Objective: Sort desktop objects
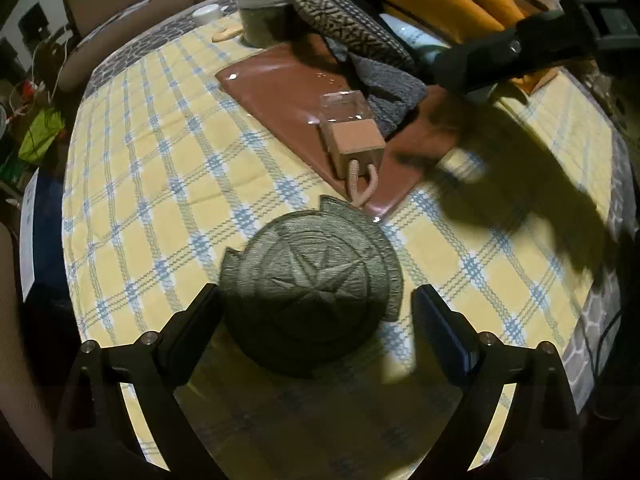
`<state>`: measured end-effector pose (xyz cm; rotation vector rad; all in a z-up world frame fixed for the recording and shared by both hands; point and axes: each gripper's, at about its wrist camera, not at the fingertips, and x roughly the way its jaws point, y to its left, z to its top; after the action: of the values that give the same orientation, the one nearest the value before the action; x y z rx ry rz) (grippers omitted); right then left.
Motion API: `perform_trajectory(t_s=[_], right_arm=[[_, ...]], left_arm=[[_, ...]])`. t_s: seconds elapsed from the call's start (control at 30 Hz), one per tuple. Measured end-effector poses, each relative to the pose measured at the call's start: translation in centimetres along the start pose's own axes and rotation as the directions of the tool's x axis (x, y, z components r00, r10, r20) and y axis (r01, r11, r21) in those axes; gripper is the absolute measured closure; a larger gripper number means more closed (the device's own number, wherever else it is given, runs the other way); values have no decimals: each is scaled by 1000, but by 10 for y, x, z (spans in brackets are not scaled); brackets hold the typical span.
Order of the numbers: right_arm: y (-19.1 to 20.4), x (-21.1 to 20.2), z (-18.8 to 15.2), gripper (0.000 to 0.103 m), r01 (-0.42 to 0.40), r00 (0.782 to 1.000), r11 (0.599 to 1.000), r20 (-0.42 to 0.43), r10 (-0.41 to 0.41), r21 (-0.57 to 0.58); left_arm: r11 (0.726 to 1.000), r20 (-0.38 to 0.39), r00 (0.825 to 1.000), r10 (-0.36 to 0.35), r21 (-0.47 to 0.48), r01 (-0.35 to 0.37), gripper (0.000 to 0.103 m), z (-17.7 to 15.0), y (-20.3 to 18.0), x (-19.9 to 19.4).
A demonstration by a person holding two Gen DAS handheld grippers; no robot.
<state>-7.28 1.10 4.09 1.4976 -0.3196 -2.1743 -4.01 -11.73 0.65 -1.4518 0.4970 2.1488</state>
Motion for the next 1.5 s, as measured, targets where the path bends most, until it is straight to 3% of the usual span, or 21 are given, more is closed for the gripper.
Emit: perform_trajectory(t_s=[0.13, 0.47, 0.57, 0.8, 1.0, 1.2, 1.37, 1.5], right_arm=[[1, 0, 0, 57, -1, 1000, 1000, -3, 1, -3], [2, -1, 0, 57, 0, 1000, 1000, 0, 0, -4], [3, -1, 0, 57, -1, 1000, 1000, 1, 1, -1], [4, -3, 1, 57, -9, 1000, 1000, 3, 9, 3], [8, 7, 8, 57, -89, 996, 994, -8, 89, 64], [12, 35, 12, 57, -190, 979, 964, -39, 200, 185], [-7, 63, 10, 64, -144, 982, 921, -59, 177, 361], [-5, 67, 12, 68, -121, 986, 925, -68, 155, 360]], left_arm=[[999, -4, 999, -50, 7, 50, 8, 1, -15, 0], [997, 26, 1000, 5, -82, -3, 4, 13, -19, 6], [994, 53, 999, 4, -106, 1, 18, 13, -16, 1], [981, 53, 997, -53, -186, 62, 24, 19, 3, -5], [949, 117, 985, -123, -275, 152, 24, 12, 26, -36], [961, 88, 988, -126, -237, 144, 24, 14, 25, -29], [970, 82, 988, -132, -192, 146, 24, 17, 17, -24], [983, 74, 991, -108, -142, 118, 24, 15, 9, -23]])
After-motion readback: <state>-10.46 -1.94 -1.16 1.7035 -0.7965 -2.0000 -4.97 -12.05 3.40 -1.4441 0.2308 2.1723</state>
